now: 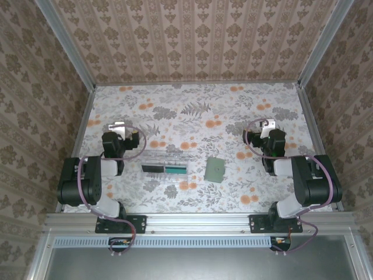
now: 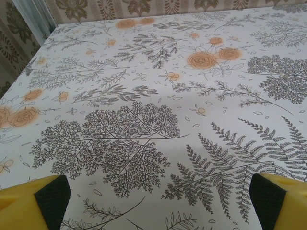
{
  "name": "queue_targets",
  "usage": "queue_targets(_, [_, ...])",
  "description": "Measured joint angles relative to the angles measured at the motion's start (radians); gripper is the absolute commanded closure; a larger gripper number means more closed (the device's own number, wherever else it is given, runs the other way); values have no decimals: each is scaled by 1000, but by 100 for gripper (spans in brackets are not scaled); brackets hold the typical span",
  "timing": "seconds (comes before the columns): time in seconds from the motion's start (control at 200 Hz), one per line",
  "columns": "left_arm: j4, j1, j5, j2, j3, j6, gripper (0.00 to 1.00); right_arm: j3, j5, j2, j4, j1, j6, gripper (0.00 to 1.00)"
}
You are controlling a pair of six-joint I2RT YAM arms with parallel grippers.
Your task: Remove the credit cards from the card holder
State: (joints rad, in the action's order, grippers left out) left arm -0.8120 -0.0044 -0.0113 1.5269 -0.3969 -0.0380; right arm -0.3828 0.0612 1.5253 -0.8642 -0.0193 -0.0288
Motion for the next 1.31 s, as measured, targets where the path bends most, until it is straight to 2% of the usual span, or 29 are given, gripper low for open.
queue_targets(0.15, [142, 0, 11, -81, -64, 0, 0, -11, -2, -7, 36, 0, -1, 0])
queue_targets(0.255, [276, -4, 90, -159, -135, 34, 0, -40, -26, -83, 161, 0, -11, 0])
queue_targets(0.33, [434, -7, 184, -223, -213, 117, 0, -76, -60, -179, 270, 0, -42, 0])
queue_targets(0.46, [781, -1, 311, -320, -407, 363, 0, -162, -114, -341, 442, 0, -143, 0])
queue_targets(0.56, [913, 7, 289, -402, -454, 497, 0, -201, -130, -430, 544, 0, -284, 0])
queue_targets(0.695, [997, -34, 198, -519, -388, 595, 0, -233, -105, -497, 695, -8, -452, 0])
queue_targets(0.79, [1055, -139, 171, -581, -348, 624, 0, -265, -44, -508, 800, -2, -504, 0])
queue_targets(0.895, [1097, -320, 174, -624, -331, 644, 0, -307, -25, -521, 929, 56, -535, 0])
queue_targets(0.995, [1109, -510, 203, -654, -306, 671, 0, -317, -68, -565, 1044, 207, -542, 0])
queue_targets(1.095, [1115, -701, 261, -653, -275, 705, 0, -318, -155, -591, 1140, 426, -548, 1])
queue_targets(1.215, [1116, -905, 347, -604, -270, 758, 0, -318, -258, -560, 1224, 622, -568, 12])
queue_targets(1.26, [1112, -956, 372, -584, -270, 775, 0, -318, -304, -528, 1247, 690, -586, 19])
queue_targets(1.305, [1104, -1002, 393, -559, -270, 793, 0, -318, -346, -487, 1263, 754, -594, 31])
